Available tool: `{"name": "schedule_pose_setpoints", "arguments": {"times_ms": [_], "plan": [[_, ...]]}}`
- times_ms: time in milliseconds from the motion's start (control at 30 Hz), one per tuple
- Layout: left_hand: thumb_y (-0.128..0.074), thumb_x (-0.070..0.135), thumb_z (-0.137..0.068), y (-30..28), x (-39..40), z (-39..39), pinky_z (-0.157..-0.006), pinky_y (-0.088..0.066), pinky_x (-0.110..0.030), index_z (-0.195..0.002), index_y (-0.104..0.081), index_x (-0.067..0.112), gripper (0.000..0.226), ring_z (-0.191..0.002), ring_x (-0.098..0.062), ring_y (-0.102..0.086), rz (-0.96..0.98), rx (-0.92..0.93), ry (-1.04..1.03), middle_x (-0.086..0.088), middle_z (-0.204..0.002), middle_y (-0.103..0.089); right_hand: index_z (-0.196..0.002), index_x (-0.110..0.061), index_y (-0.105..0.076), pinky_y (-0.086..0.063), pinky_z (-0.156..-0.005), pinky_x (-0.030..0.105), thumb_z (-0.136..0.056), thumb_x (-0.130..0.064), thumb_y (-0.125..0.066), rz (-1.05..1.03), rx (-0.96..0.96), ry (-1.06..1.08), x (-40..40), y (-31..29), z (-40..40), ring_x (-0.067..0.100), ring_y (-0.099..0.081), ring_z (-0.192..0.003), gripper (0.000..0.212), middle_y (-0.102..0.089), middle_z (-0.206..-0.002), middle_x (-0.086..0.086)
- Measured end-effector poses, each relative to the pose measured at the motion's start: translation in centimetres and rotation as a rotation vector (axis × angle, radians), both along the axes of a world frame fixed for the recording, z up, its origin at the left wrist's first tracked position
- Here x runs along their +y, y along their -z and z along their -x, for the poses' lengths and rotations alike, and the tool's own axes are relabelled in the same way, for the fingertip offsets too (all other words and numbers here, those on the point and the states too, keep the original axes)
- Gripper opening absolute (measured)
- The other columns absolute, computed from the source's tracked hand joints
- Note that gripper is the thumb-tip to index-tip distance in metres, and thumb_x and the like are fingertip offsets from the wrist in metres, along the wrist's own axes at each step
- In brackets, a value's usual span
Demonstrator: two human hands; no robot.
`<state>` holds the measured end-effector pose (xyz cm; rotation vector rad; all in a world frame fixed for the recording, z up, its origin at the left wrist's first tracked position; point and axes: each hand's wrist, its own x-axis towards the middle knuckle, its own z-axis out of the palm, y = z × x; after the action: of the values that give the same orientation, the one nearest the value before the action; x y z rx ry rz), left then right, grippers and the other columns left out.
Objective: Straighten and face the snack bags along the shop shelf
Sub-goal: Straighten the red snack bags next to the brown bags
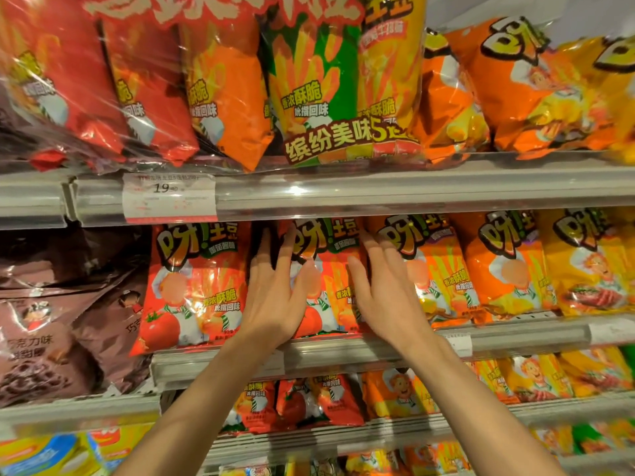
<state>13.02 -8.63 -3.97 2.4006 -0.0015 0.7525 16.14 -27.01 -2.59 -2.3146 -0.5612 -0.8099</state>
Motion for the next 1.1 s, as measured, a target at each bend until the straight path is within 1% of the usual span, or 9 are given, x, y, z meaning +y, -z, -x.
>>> {"name": "schedule_pose_setpoints", "arguments": {"times_ms": [100,233,333,500,600,767,933,1000,1100], "plan": [[-0.027,0.061,-0.102,-0.1,-0.7,0.0,-0.119,-0.014,-0.044,-0.156,-0.017,0.045,0.058,-0.150,-0.019,-0.004,-0.280,-0.142,-0.062,0.000,-0.167,-0.004,-0.134,-0.004,-0.057,-0.040,-0.104,0.047,-0.103,-0.033,-0.042,0.171,-0.158,0.138,-3.0,-0.3,-0.8,0.038,-0.050,-0.122,0.045,-0.058,-0.130,0.020],[-0.023,0.062,-0.102,-0.2,-2.9,-1.0,-0.124,-0.004,-0.051,-0.158,-0.025,0.033,0.062,-0.155,-0.027,0.001,-0.503,-0.130,-0.038,-0.008,-0.169,-0.007,-0.152,-0.021,-0.037,-0.013,-0.121,0.057,-0.102,-0.053,-0.027,0.439,-0.009,0.286,-5.2,0.1,-2.2,0.037,-0.024,-0.148,0.061,-0.032,-0.161,0.014],[-0.020,0.063,-0.101,0.4,-3.6,-1.9,-0.123,-0.001,-0.055,-0.160,-0.019,0.030,0.067,-0.155,-0.027,0.011,-0.562,-0.112,-0.087,-0.011,-0.169,-0.003,-0.155,-0.019,-0.032,-0.011,-0.120,0.062,-0.102,-0.055,-0.024,0.471,-0.021,0.336,-5.5,1.1,-3.0,0.038,-0.019,-0.151,0.065,-0.027,-0.163,0.016],[-0.029,0.061,-0.101,0.8,-4.4,-2.7,-0.122,-0.010,-0.058,-0.158,-0.031,0.026,0.067,-0.156,-0.031,-0.003,-0.562,-0.137,-0.135,-0.016,-0.165,-0.022,-0.155,-0.020,-0.034,-0.007,-0.121,0.061,-0.103,-0.051,-0.028,0.392,-0.030,0.399,-4.7,1.4,-3.7,0.036,-0.017,-0.152,0.062,-0.025,-0.164,0.016],[-0.030,0.061,-0.100,0.7,-4.6,-2.6,-0.121,-0.012,-0.059,-0.158,-0.030,0.026,0.067,-0.156,-0.031,-0.003,-0.557,-0.121,-0.131,-0.016,-0.165,-0.021,-0.156,-0.020,-0.033,-0.006,-0.121,0.060,-0.103,-0.052,-0.027,0.394,-0.030,0.388,-4.6,1.4,-3.5,0.035,-0.017,-0.152,0.062,-0.024,-0.164,0.015],[-0.034,0.063,-0.100,-0.1,-3.7,-1.8,-0.124,-0.005,-0.052,-0.158,-0.024,0.030,0.068,-0.156,-0.023,0.001,-0.388,-0.094,0.029,-0.007,-0.169,-0.010,-0.151,-0.017,-0.041,-0.002,-0.123,0.055,-0.102,-0.053,-0.036,0.258,0.053,0.260,-5.3,0.5,-2.9,0.032,-0.016,-0.153,0.061,-0.029,-0.162,0.014],[-0.054,0.048,-0.099,-0.3,-2.1,0.9,-0.119,-0.026,-0.039,-0.150,-0.040,0.021,0.059,-0.143,-0.016,-0.028,-0.019,-0.147,0.047,-0.001,-0.151,-0.041,-0.141,-0.009,-0.051,-0.028,-0.118,0.044,-0.098,-0.034,-0.058,-0.045,0.069,0.142,-6.0,0.1,0.3,0.028,-0.037,-0.141,0.050,-0.049,-0.145,0.013],[-0.062,0.035,-0.098,0.2,-1.8,2.5,-0.112,-0.032,-0.024,-0.143,-0.049,0.015,0.051,-0.132,-0.012,-0.042,0.026,-0.243,0.072,0.001,-0.138,-0.051,-0.138,-0.013,-0.055,-0.039,-0.108,0.035,-0.097,-0.032,-0.061,-0.172,0.074,0.116,-6.2,0.6,2.0,0.021,-0.048,-0.130,0.045,-0.056,-0.137,0.006],[-0.066,0.030,-0.096,1.3,-1.2,5.1,-0.096,-0.043,-0.018,-0.136,-0.055,0.020,0.042,-0.113,-0.003,-0.055,0.118,-0.272,0.046,0.008,-0.122,-0.059,-0.125,-0.025,-0.061,-0.051,-0.081,0.031,-0.097,-0.037,-0.060,-0.349,0.204,0.058,-6.5,1.9,4.6,0.005,-0.063,-0.094,0.030,-0.069,-0.104,-0.008]]}}
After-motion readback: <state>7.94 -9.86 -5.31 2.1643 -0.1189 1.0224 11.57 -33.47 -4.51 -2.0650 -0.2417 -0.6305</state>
